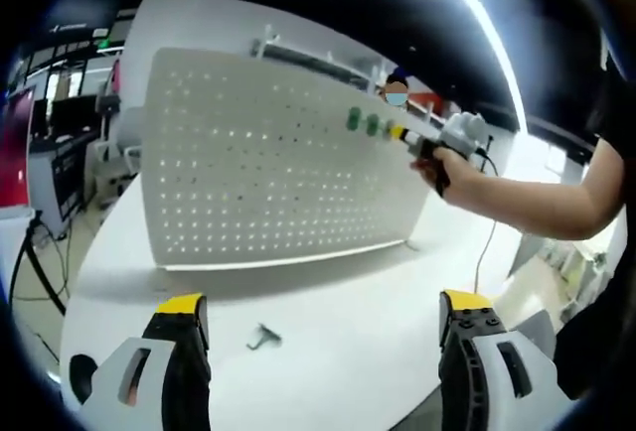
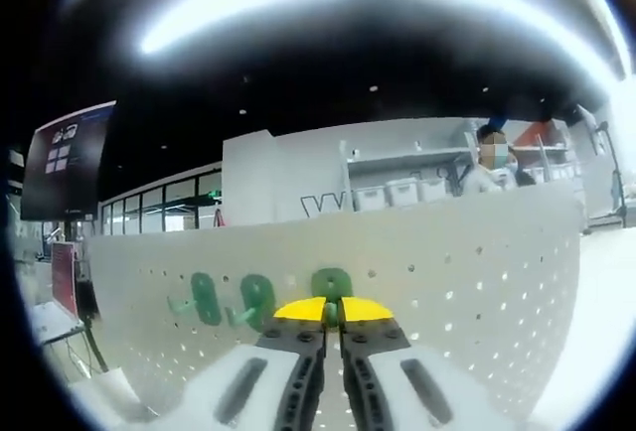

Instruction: Insert the hook assembly into the mounting plate slot until the hook locks in place.

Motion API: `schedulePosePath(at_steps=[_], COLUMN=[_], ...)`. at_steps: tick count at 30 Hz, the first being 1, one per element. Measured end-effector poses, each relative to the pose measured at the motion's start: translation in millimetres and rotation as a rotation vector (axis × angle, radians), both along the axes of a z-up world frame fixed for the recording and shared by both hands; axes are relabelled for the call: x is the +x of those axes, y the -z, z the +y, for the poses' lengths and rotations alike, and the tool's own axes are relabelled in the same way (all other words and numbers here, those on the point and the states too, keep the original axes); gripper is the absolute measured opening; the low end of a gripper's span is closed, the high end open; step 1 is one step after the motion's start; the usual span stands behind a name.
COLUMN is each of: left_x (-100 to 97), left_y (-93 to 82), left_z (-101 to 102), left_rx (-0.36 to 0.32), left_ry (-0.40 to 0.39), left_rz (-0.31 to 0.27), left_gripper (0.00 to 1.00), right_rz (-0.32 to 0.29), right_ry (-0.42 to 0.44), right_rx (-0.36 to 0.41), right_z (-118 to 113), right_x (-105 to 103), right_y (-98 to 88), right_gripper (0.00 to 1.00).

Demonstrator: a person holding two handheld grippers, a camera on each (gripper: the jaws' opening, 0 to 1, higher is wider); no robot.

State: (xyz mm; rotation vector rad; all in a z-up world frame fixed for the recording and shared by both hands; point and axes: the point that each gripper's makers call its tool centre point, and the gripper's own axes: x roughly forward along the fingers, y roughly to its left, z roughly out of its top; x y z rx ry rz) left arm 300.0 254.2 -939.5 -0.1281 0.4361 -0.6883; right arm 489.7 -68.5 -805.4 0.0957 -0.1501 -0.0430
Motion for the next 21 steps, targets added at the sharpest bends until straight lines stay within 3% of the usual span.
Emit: schedulePosePath(at_steps=[6, 13, 21], left_x=[-5.3, -9.4, -14.5], left_y=[15.4, 16.7, 7.5], left_z=[9.5, 13.8, 17.5], left_rx=[0.034, 0.044, 0.053], left_ry=[-0.021, -0.031, -0.038], left_rz=[0.038, 0.049, 0.038], left_gripper=[0.98, 0.98, 0.98], right_rz=[0.012, -0.01, -0.068], right_ry=[-0.024, -0.017, -0.038], right_rx=[-0.016, 0.004, -0.029], right_z=[3.7, -3.0, -7.0], right_x=[-2.4, -7.6, -28.0], right_y=[-1.9, -14.7, -58.4], right_gripper=[0.12, 0.19, 0.24])
